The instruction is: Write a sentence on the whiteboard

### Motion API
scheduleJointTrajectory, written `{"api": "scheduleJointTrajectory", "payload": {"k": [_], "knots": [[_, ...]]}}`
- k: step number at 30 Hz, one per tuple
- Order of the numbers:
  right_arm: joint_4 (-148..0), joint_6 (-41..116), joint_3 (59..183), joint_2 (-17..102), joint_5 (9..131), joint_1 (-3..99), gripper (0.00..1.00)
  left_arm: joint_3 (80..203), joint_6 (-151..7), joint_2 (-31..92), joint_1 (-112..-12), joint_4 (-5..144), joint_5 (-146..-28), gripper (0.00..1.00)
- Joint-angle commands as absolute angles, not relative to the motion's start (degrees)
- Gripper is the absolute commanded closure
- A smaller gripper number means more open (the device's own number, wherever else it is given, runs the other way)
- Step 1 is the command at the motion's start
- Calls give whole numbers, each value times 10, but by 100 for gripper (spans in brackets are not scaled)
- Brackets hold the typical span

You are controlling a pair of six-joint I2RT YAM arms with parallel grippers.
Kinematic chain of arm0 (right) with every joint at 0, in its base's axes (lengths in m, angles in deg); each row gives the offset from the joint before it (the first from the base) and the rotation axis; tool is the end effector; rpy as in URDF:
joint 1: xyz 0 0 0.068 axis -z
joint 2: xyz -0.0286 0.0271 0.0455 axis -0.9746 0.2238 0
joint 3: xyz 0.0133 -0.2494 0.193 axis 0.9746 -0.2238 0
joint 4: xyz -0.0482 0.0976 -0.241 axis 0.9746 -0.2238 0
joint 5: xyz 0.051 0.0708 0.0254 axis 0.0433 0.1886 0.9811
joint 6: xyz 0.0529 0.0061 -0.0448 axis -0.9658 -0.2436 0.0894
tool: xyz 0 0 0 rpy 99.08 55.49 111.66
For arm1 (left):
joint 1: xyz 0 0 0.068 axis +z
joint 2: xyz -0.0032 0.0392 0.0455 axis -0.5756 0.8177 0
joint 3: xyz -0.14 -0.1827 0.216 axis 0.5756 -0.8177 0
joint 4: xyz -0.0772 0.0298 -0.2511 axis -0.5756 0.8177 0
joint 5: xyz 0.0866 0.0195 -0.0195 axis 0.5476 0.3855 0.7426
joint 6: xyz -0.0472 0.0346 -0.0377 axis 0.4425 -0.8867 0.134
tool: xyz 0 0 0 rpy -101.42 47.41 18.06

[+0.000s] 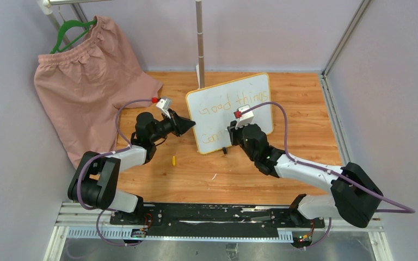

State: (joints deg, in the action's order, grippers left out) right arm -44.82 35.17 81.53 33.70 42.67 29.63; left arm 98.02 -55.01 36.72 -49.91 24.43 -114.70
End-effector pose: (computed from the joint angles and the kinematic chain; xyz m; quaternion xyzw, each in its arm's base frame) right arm 0.2092 0.1996 0.2899 -0.1392 0.7398 0.1903 0.6302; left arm 0.2722 -0.1064 0.2462 0.1246 0.7217 -0.4497 0.5113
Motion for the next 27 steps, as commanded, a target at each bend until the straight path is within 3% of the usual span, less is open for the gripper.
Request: {"api": "scheduleJointTrajectory", "payload": {"k": [1, 27], "knots": [[-426, 358, 820, 342, 413, 305, 100, 989, -572, 361, -509, 240, -1155, 100], [-463, 329, 790, 345, 419, 307, 100, 989, -572, 360, -509, 240, -1155, 100]]}}
